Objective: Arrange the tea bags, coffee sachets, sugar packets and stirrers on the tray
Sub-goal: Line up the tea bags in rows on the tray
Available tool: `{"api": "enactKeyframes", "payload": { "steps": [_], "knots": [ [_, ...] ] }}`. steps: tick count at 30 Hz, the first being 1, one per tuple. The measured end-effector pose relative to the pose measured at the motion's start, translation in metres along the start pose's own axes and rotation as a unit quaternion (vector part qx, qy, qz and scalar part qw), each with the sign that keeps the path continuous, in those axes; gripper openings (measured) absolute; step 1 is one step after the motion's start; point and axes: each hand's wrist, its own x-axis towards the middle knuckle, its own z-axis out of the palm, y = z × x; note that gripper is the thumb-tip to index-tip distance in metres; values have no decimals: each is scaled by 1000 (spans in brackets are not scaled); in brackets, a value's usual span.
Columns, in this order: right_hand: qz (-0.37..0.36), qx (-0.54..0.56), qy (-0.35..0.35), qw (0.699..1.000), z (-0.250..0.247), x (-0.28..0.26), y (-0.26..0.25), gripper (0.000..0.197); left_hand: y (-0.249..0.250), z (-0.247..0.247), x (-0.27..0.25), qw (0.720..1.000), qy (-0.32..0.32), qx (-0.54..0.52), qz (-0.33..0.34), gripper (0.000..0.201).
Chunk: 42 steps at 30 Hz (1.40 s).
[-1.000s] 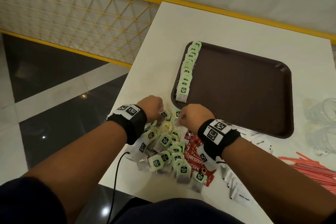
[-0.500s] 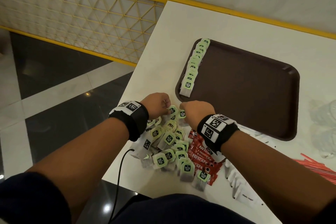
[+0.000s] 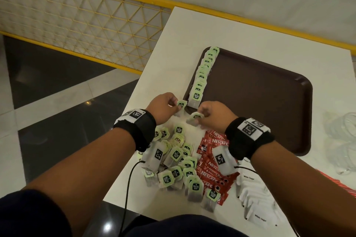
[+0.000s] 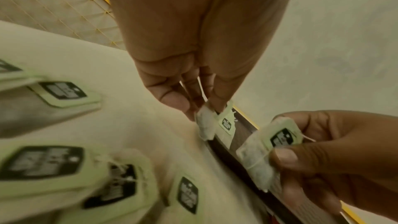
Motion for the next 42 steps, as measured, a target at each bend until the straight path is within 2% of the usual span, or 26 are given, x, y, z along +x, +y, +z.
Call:
{"api": "enactKeyframes", "payload": {
  "steps": [2, 5, 7, 12, 19, 26, 35, 39, 42],
  "knots": [
    [19, 47, 21, 999, -11, 5, 2, 13, 4, 5, 8, 999, 34, -25, -20, 17],
    [39, 34, 54, 997, -18, 20, 10, 12, 13, 10, 21, 995, 79, -37, -56, 24],
    [46, 44, 62, 996, -19, 30, 15, 10, 17, 11, 29, 993, 87, -28, -73, 22],
    [59, 75, 61, 994, -14, 45, 21, 18, 19, 9, 39, 992, 49, -48, -104, 29],
    [60, 23, 85, 994, -8, 59, 21, 28, 17, 8, 33, 988, 41, -73, -127, 27],
    [68, 19, 94, 993, -4, 59, 19, 35, 13, 12, 24, 984, 31, -105, -141, 25],
    [93, 89, 101, 987, -3, 48, 22, 42, 11, 6, 17, 974, 27, -177, -138, 19],
    [53, 58, 166, 983, -20, 41, 16, 31, 20, -7, 22, 960, 17, -248, -129, 13],
    [12, 122, 114, 986, -31, 39, 3, 24, 35, -9, 30, 958, -3, -266, -104, 14]
  ]
}}
